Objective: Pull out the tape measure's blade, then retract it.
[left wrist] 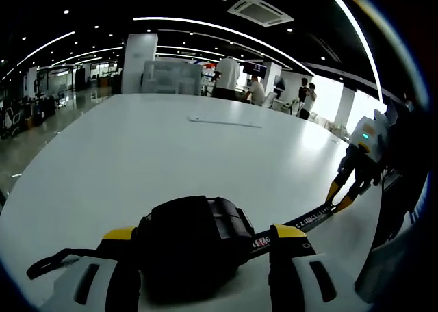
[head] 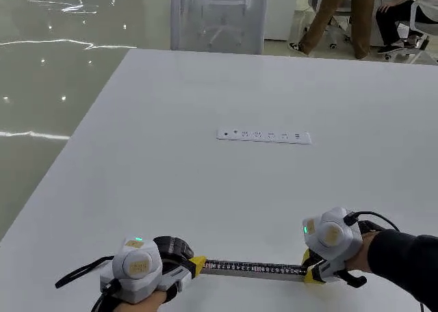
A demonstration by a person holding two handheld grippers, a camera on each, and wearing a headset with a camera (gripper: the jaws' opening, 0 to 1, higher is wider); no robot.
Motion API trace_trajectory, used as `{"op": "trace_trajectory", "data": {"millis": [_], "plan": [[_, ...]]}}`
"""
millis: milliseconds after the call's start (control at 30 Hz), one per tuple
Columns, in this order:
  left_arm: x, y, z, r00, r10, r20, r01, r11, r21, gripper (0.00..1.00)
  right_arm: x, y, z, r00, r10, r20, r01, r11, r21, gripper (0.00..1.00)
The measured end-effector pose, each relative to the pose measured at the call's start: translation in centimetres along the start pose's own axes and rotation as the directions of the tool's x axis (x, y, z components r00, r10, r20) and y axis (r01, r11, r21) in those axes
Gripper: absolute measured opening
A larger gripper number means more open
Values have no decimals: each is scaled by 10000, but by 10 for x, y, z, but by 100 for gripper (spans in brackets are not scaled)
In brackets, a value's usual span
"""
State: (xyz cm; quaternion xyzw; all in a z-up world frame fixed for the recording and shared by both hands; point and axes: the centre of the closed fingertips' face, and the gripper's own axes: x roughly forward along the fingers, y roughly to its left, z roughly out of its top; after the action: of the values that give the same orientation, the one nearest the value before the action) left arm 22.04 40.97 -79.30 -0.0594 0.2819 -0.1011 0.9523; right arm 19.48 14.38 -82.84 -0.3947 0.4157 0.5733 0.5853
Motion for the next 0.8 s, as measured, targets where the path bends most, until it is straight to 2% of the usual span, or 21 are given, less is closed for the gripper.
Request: {"op": "trace_trajectory", "data": {"millis": [100,167,200,367,433,467,533,800], "plan": [[1,1,-2,9999,132,-97,-134,9997,-182,73,0,0,1,10000,-16,-32,16,10000,58,12],[0,3,-3,9993,346,-144,-357,9961,-811,73,1,0,1,9998,-17,-179,16,10000,-16,12],[1,4,-2,9990,410,-149,-421,9955,-848,73,1,0,1,9996,-22,-294,22,10000,4,12],[2,5,-5,9969,735,-274,-747,9962,-452,70,2,-1,1,9984,-24,-560,33,9999,164,12],[1,10,-6,9949,946,-338,-955,9951,-256,66,1,-1,0,9981,-40,-607,54,9997,222,12],[1,8,-5,9957,861,-327,-873,9956,-354,65,1,-1,0,9981,-51,-619,66,9997,246,12],[0,8,-5,9946,968,-367,-974,9951,-142,65,1,-1,0,9981,-60,-619,78,9996,285,12],[-1,8,-5,9946,952,-421,-971,9942,-455,65,1,-2,0,9982,-38,-603,65,9989,454,12]]}}
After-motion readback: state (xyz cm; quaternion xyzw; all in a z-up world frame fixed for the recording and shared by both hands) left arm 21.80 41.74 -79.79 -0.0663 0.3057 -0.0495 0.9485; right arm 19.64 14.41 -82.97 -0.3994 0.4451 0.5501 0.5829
